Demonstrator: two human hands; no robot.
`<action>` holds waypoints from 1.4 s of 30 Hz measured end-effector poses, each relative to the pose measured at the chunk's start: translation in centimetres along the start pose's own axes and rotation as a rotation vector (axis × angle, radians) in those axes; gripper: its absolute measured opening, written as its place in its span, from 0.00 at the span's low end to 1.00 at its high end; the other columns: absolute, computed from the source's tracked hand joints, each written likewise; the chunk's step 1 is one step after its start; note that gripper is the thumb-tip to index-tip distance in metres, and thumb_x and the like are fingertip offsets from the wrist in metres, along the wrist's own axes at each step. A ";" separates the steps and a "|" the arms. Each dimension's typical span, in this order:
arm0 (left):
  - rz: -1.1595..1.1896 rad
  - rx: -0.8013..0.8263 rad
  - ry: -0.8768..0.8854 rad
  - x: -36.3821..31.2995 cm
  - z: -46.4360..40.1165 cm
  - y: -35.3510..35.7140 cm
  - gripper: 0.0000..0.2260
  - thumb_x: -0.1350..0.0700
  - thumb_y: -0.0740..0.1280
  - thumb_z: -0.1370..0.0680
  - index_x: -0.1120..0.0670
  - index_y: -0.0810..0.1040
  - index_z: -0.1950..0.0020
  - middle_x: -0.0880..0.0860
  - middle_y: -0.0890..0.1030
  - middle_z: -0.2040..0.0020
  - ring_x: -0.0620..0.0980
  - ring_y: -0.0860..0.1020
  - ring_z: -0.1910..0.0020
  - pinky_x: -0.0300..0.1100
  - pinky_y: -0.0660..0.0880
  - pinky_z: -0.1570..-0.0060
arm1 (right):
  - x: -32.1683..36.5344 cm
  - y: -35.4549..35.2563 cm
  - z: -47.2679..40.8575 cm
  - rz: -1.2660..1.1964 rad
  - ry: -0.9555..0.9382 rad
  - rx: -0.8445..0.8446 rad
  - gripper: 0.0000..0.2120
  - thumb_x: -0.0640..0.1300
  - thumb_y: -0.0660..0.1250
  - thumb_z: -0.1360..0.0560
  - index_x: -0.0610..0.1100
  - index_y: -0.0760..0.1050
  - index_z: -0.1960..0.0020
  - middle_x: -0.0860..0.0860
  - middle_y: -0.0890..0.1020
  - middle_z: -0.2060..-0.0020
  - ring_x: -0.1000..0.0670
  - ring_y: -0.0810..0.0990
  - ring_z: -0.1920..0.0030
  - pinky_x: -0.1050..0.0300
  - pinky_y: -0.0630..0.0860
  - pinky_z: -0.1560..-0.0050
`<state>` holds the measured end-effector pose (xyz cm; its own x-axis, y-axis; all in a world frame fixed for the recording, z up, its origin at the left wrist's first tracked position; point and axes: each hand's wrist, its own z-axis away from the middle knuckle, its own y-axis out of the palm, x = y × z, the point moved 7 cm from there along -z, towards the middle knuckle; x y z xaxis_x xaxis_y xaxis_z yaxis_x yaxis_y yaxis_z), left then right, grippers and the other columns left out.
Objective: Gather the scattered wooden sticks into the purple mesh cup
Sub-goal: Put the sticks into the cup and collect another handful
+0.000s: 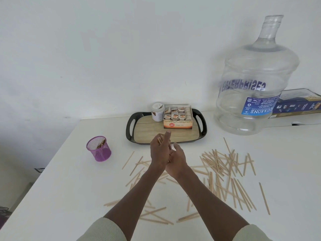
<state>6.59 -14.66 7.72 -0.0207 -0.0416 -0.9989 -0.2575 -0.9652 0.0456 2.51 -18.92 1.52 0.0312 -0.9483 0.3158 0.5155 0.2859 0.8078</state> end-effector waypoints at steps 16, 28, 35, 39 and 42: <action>-0.195 -0.092 -0.016 1.6 -0.4 -4.4 0.11 0.54 0.68 0.25 0.53 0.76 0.68 0.44 0.73 0.76 0.41 0.68 0.76 0.37 0.67 0.74 | 5.1 6.2 1.4 1.025 -0.508 0.149 0.14 0.46 0.67 0.21 0.37 0.81 0.42 0.42 0.85 0.50 0.48 0.83 0.50 0.52 0.78 0.42; -0.520 0.002 0.041 3.6 -1.0 -8.5 0.20 0.54 0.68 0.27 0.51 0.64 0.76 0.44 0.67 0.82 0.44 0.65 0.79 0.36 0.61 0.75 | 1.4 11.4 2.1 1.886 -0.660 0.314 0.09 0.43 0.73 0.26 0.43 0.84 0.47 0.51 0.86 0.58 0.54 0.84 0.56 0.61 0.80 0.55; -0.570 0.040 0.081 4.5 -1.1 -11.8 0.17 0.46 0.63 0.32 0.53 0.60 0.72 0.46 0.64 0.80 0.46 0.61 0.77 0.40 0.60 0.74 | -2.6 13.6 1.1 2.065 -0.673 0.337 0.05 0.32 0.71 0.29 0.38 0.85 0.55 0.44 0.85 0.62 0.51 0.83 0.62 0.58 0.81 0.56; -0.508 -0.018 0.043 4.9 -2.4 -14.4 0.18 0.44 0.66 0.32 0.56 0.66 0.69 0.47 0.69 0.77 0.46 0.64 0.75 0.42 0.64 0.72 | -4.3 15.7 0.3 2.110 -0.717 0.333 0.07 0.31 0.69 0.30 0.36 0.85 0.57 0.44 0.85 0.63 0.56 0.78 0.66 0.62 0.78 0.59; -0.494 -0.126 -0.033 5.9 -3.7 -17.7 0.12 0.49 0.73 0.29 0.55 0.74 0.60 0.47 0.78 0.69 0.47 0.75 0.69 0.38 0.68 0.69 | -4.0 18.0 -0.7 2.060 -0.759 0.279 0.06 0.30 0.69 0.30 0.35 0.85 0.59 0.47 0.83 0.68 0.61 0.75 0.73 0.73 0.70 0.68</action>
<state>14.57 1.24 0.94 0.0428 0.4336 -0.9001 -0.1261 -0.8913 -0.4354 12.24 -10.11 14.47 -0.0650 0.8009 0.5953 0.1139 0.5986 -0.7929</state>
